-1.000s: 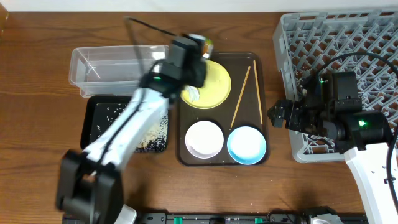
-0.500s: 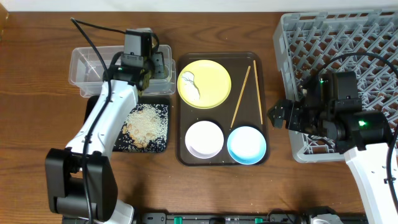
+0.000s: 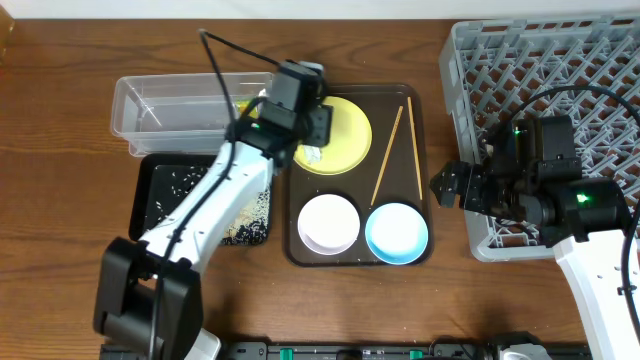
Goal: Sort waste into correct bins and load items into the dishwasher rack
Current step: 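Move the wrapper over the clear plastic bin and release it, then grasp the white tissue from the plate and drop it into the bin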
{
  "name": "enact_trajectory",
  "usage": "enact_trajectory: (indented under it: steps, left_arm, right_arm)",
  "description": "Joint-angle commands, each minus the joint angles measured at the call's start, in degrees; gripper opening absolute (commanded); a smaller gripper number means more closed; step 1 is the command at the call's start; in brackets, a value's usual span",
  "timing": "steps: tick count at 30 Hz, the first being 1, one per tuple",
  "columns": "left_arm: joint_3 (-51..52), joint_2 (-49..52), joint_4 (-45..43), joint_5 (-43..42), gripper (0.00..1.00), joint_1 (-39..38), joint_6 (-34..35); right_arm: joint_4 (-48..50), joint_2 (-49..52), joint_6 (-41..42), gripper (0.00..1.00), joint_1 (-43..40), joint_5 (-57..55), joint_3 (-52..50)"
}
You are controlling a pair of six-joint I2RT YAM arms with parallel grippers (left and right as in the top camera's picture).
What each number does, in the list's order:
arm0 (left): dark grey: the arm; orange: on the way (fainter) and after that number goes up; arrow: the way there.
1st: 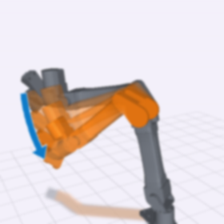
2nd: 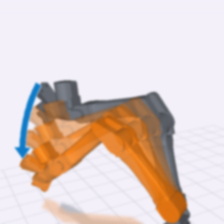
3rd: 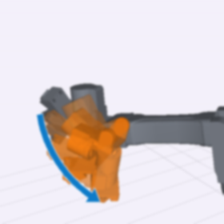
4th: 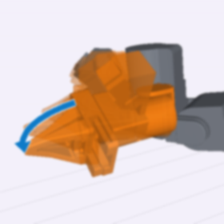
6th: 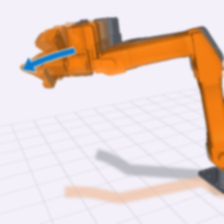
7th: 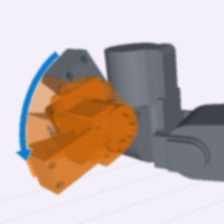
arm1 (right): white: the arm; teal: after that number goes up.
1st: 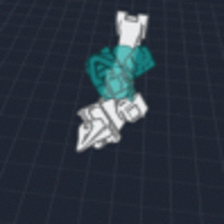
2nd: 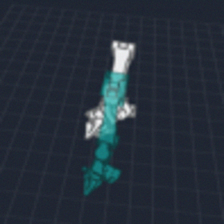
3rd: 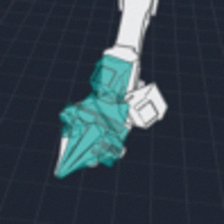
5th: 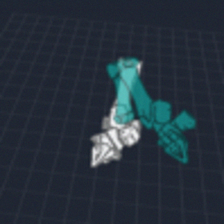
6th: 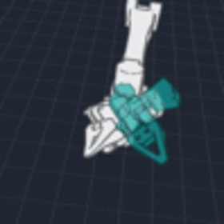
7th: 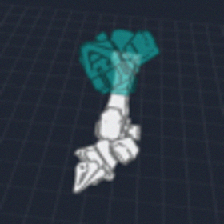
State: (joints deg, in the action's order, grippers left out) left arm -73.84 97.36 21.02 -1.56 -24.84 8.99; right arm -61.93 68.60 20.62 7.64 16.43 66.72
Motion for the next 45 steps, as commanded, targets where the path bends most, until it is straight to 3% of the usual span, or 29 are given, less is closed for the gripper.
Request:
enact_trajectory:
  steps: [1, 5, 10, 12, 14, 17, 23, 30, 32, 37, 41, 45]
  left_arm:
    - [1.09, 5.22, 0.57, 1.2, 0.6, -0.85, 1.18]
    - [1.09, 10.75, 0.04, 1.22, 0.58, -0.9, 4.9]
    - [1.09, 15.91, -1.9, 3.58, 0.54, -0.92, 4.87]
    - [1.09, 16.96, -1.86, 3.72, 0.44, -0.92, 4.87]
    - [1.07, 17.14, -1.81, 3.52, 0.26, -1.03, 4.9]
    - [0.44, 15.26, -1.79, 1.42, 0.08, -1.36, 4.9]
    - [-0.52, 4.92, -1.79, -1.6, 0.06, -0.81, 5.7]
    - [-0.5, -1.66, 2.95, 9.22, 0.06, 4.79, 5.68]
    - [-0.33, -1.05, 3.63, 9.38, 0.09, 7.63, 5.68]
    - [-0.17, 1.51, 2.29, 7.85, 0.43, 14.19, 5.31]
    - [-0.66, 0.57, 2.78, -1.7, 0.64, 16.44, 0.15]
    - [-1.46, -4.44, 6.05, -7.08, 0.71, 16.04, 0.04]
  right_arm:
    - [-0.07, -0.02, 0.33, 0.96, 0.7, -0.37, 1.03]
    - [-0.07, -0.02, 0.33, 0.96, 0.68, -0.37, 1.03]
    - [0.02, -0.02, 0.35, 0.96, 0.7, -0.37, 1.03]
    - [-0.02, -0.02, 0.33, 0.96, 0.7, -0.37, 1.03]
    - [0.0, -0.02, 0.33, 0.96, 0.7, -0.37, 1.03]
    - [0.02, -0.02, 0.33, 0.96, 0.68, -0.44, 1.03]
    - [-0.04, -0.02, 0.31, 0.96, 0.68, -0.59, 1.03]
    - [-0.02, -0.02, 0.33, 0.96, 0.68, -0.59, 1.03]
    - [-0.04, -0.02, 0.33, 0.96, 0.68, -0.59, 1.03]
    - [0.0, -0.02, 0.33, 0.96, 0.68, -0.59, 1.03]
    - [0.39, -0.02, 0.35, 0.96, 0.68, -0.83, 1.03]
    - [0.85, -0.02, 0.33, 0.99, 0.68, -2.6, 1.03]
